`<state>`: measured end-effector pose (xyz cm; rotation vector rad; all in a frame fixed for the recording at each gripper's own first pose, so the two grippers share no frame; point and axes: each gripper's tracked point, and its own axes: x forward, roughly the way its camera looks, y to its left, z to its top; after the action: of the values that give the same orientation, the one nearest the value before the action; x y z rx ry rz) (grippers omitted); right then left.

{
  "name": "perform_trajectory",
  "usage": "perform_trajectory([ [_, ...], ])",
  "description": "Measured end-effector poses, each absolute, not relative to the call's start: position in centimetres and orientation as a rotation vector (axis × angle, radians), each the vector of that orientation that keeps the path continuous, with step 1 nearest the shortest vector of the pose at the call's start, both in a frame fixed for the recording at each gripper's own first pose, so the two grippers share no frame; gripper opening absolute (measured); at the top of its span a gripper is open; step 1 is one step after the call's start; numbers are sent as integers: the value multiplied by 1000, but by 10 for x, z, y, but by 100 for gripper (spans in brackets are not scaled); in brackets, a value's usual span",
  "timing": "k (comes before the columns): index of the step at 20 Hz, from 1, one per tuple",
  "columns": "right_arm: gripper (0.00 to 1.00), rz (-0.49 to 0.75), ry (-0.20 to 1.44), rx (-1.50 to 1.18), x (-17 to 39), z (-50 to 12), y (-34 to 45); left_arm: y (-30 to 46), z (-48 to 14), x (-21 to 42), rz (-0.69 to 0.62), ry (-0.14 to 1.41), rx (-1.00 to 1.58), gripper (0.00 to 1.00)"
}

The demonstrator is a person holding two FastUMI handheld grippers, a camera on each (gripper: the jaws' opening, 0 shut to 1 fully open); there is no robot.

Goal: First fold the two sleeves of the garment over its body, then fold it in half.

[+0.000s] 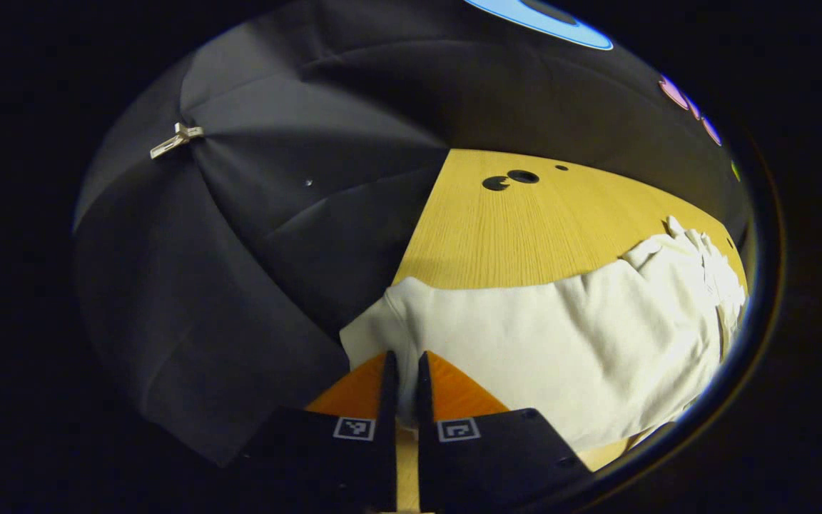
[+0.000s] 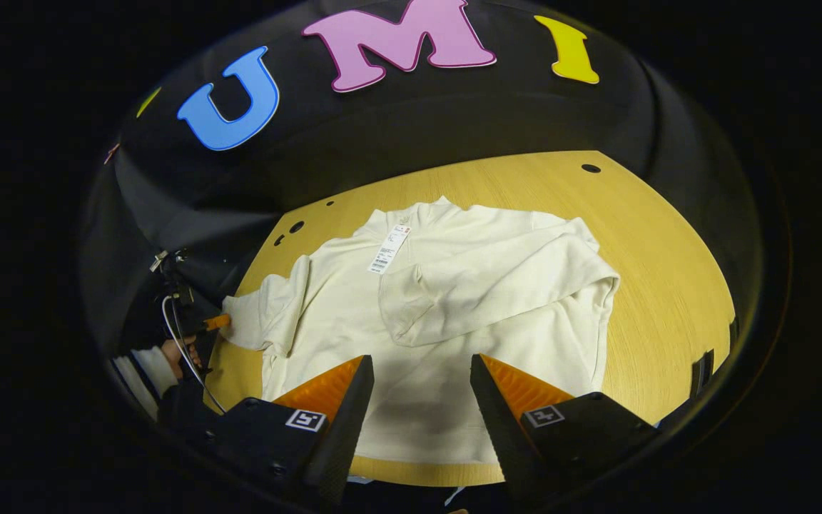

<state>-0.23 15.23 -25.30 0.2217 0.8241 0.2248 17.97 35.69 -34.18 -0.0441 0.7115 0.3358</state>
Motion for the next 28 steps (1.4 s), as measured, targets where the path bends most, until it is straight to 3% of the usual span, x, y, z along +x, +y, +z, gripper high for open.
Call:
perform_trajectory([
  [3, 85, 218, 814, 212, -7, -251, 139, 353, -339, 181, 340, 724, -21, 7],
  [12, 85, 205, 820, 238, -10, -251, 99, 292, -260, 163, 276, 553, -105, 6],
  [20, 85, 204, 839, 277, -14, -263, 64, 154, -193, 158, 113, 471, -124, 6],
  [28, 85, 189, 876, 300, -15, -282, 14, 17, -192, 172, -13, 486, -88, 6],
])
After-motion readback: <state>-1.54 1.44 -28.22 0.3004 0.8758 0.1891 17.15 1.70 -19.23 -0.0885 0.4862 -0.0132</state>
